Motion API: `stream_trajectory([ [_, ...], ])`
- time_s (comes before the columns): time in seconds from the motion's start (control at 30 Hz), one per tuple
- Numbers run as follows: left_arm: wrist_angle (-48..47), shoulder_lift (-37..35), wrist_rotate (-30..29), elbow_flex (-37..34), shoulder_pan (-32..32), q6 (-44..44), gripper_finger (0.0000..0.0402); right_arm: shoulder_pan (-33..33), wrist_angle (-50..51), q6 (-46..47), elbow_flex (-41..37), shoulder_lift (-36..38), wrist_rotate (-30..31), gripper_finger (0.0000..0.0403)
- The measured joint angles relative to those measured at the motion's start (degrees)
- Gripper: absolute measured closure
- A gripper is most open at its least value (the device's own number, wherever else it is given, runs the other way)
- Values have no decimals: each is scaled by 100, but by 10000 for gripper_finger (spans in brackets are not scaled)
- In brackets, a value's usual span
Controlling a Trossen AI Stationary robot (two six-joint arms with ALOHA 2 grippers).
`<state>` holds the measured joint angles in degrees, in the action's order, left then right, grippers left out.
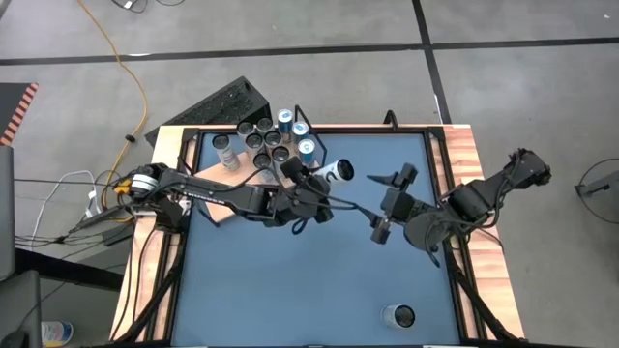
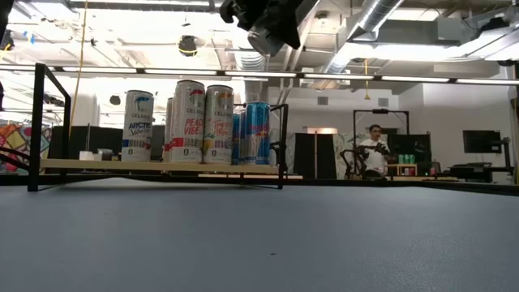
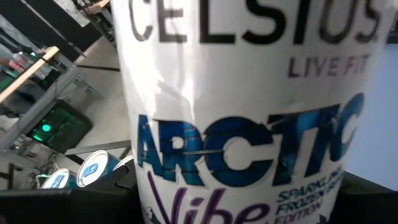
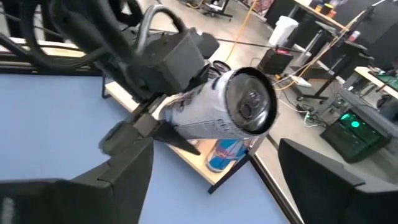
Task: Place canned beverage on shelf
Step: Put the left white and blue soda can on the shelf aligned with the other white and blue soda can
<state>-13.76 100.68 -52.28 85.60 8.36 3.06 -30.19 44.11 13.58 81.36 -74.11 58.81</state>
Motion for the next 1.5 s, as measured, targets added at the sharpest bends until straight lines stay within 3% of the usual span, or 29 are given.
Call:
stream_trajectory([
  [0.3,-7,0,-101,0,2,335,161,505,-204,-3,0,-26,-103,18],
  [0.6,11,0,-111,0,2,538,161,1399,-959,-9,0,-11,-1722,18],
  [0.93,77,0,-125,2,-2,579,161,1832,-966,0,0,-22,-1898,18],
  [1.03,118,0,-115,2,0,604,161,1899,-963,58,0,-22,-2212,20],
  [1.23,192,0,-106,2,0,653,161,1991,-965,199,0,-24,-2468,53],
  [1.5,237,0,-145,2,6,720,161,2108,-915,198,0,-13,-3167,152],
])
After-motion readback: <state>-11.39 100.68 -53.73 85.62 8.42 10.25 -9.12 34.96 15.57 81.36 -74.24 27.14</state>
